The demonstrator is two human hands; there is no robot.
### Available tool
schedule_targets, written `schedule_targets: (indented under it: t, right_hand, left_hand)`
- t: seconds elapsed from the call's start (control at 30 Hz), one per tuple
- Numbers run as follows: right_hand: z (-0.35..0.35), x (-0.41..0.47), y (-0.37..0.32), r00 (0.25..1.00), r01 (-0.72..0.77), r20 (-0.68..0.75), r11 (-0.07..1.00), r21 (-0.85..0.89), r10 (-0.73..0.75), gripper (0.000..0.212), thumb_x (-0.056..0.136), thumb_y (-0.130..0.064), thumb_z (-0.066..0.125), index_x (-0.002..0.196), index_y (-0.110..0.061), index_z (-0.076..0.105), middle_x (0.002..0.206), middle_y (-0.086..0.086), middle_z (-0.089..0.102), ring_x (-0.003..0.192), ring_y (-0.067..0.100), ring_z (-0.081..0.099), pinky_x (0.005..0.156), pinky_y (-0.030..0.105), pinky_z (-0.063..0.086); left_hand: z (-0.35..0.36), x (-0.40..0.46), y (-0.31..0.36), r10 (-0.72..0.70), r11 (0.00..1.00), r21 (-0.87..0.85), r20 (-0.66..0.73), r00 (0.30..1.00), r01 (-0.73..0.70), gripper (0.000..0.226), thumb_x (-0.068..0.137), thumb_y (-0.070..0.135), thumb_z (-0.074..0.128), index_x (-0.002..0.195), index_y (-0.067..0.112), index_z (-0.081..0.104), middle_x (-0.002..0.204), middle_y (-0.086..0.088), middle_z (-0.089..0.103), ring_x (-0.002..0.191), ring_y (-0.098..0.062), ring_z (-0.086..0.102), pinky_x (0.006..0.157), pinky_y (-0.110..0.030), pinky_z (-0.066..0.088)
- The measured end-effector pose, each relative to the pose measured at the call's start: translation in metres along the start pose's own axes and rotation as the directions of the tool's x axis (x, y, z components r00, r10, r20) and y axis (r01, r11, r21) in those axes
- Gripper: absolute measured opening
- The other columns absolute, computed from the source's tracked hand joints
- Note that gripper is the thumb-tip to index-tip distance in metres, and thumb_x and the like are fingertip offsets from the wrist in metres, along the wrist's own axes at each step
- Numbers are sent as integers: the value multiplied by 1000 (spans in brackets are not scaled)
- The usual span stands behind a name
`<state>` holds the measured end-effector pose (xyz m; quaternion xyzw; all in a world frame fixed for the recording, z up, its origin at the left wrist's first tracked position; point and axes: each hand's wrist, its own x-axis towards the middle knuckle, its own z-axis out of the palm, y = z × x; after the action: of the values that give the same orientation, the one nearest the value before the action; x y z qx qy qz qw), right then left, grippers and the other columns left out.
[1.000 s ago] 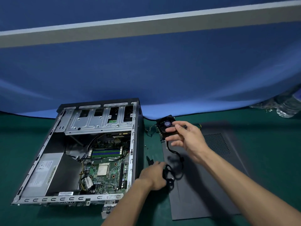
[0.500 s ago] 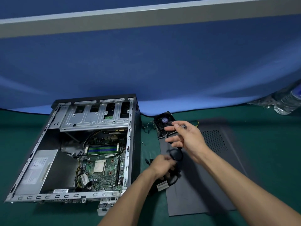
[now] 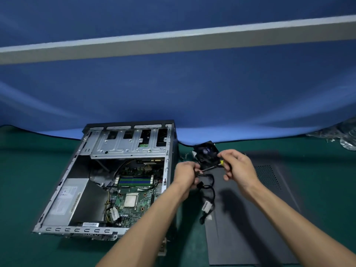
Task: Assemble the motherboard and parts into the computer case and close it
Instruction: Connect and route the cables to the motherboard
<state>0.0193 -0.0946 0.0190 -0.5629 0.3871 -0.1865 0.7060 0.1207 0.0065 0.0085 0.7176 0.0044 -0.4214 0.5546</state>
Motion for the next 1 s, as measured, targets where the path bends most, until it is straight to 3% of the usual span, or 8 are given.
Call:
schedule_targets:
  t: [0.27,0.43,0.5,0.63,0.7,0.8,0.93,1.0]
  right_hand:
    - [76,-5,-42,960,171,261,951,-258,-102,29,83,7,48,90,-14,67,43,-12,37,38,7,38,45,25,38]
    - [126,-8,-58,919,213,393,891,-400,-44,20,85,2,57,86,-15,68,47,-7,43,41,10,42,46,22,41]
    - [144,-7,-58,927,158,374,922,-354,-15,20,85,2,55,86,-15,65,50,-6,50,40,11,45,48,24,41]
    - [171,0,-53,970,-62,229,995,-77,78,25,84,9,45,96,-12,53,93,9,54,48,19,58,46,29,48]
    - [178,4,-42,972,-71,202,969,-235,120,31,83,8,44,103,-14,52,96,8,56,51,19,64,43,23,46]
    - [183,3,-22,959,-39,215,834,-550,186,22,88,-3,51,108,-15,52,95,5,62,53,15,67,42,21,45]
    - [196,1,5,941,-58,197,706,-706,275,15,90,-13,58,104,-15,53,98,6,65,50,15,66,42,23,47]
    - [202,-1,18,931,5,220,592,-806,291,12,89,-19,63,97,-19,55,87,-1,66,45,10,62,39,20,44]
  left_hand:
    - [-79,-17,66,37,915,-402,-19,999,-41,31,100,10,30,76,11,51,42,5,35,25,-2,17,28,-10,11]
    - [-128,-20,80,75,859,-512,87,993,-20,28,94,28,55,73,10,52,46,2,37,27,-3,18,27,-11,14]
    - [-149,-19,82,85,874,-484,70,994,-40,27,93,23,57,70,12,49,45,2,38,27,-4,18,28,-12,14]
    - [-192,-9,77,38,871,-491,85,996,9,29,97,20,50,68,13,47,46,3,37,28,-4,18,30,-13,15]
    - [-209,0,70,17,862,-505,111,994,41,30,98,19,47,69,12,46,45,3,37,29,-4,19,31,-12,16]
    - [-219,9,60,-4,809,-577,184,983,112,31,100,19,42,70,11,45,45,3,38,28,-4,21,31,-12,16]
    - [-228,19,42,-40,717,-663,268,962,215,31,101,19,39,72,10,45,43,3,35,27,-4,22,30,-13,17]
    - [-232,21,32,-58,686,-685,285,957,246,30,101,20,40,74,9,45,41,4,32,27,-4,22,29,-13,20]
